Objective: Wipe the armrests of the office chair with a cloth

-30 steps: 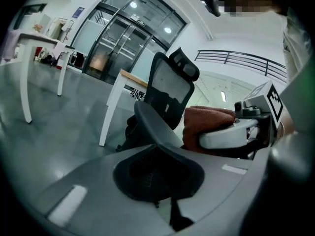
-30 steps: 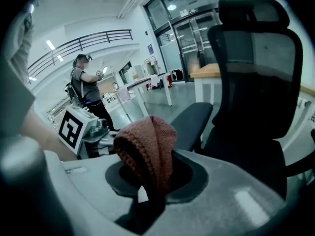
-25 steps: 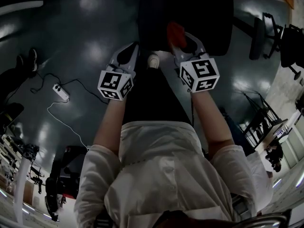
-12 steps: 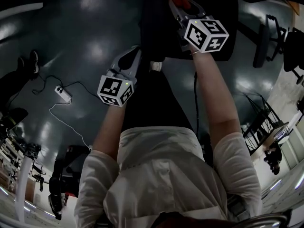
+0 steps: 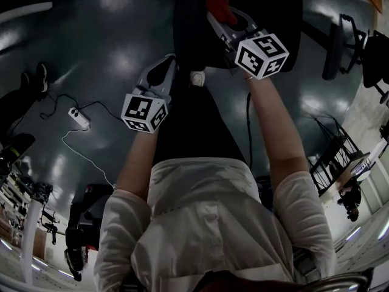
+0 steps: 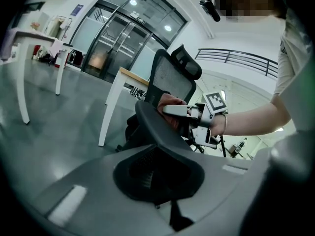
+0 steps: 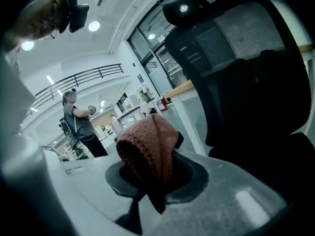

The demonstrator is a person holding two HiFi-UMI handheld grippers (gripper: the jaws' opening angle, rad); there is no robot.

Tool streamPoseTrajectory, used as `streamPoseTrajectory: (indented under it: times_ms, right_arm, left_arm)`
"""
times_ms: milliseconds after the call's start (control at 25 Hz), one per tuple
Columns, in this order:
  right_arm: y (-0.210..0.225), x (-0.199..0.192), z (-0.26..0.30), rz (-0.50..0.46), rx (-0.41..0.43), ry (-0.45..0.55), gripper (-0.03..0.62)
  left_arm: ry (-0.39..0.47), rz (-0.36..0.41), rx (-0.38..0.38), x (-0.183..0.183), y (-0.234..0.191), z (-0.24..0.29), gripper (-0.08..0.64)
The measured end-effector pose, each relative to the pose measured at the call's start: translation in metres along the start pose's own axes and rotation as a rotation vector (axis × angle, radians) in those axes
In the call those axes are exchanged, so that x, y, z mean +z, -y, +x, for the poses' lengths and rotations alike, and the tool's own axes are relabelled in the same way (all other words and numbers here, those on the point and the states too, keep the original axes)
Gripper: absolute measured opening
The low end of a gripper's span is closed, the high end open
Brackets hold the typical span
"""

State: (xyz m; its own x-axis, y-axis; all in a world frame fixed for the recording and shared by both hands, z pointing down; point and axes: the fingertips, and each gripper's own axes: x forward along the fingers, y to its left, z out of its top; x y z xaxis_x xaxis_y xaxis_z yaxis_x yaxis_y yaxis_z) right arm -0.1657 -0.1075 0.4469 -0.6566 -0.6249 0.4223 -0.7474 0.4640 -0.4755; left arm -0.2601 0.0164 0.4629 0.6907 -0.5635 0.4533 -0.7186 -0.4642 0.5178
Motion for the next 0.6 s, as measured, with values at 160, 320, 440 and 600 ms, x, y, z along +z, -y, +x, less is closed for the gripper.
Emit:
streamPoseTrajectory:
  times_ms: [160,320,440,600]
  right_arm:
    - [-0.022,-0.028,-0.023,0.009,0.059,-0.021,0.069]
    - [-0.043,-0.052,-0.045,0.042,0.103,-0.032,0.069]
    - [-0.052,-0.065,-0.056,0.071,0.105,-0.028,0.069]
    - [-0.062,-0.076,-0.065,0.111,0.097,-0.023,0.069]
  left_arm:
    - [0.017,-0.007,0.009,-0.003,0.002,-0.002,0.006]
    - [0.027,-0.001,0.01,-0.002,0.002,-0.003,0.006]
    - [0.04,0.006,0.015,-0.001,0.004,-0.003,0.006]
    - [0.047,0.014,0.021,-0.004,0.005,-0.006,0.006]
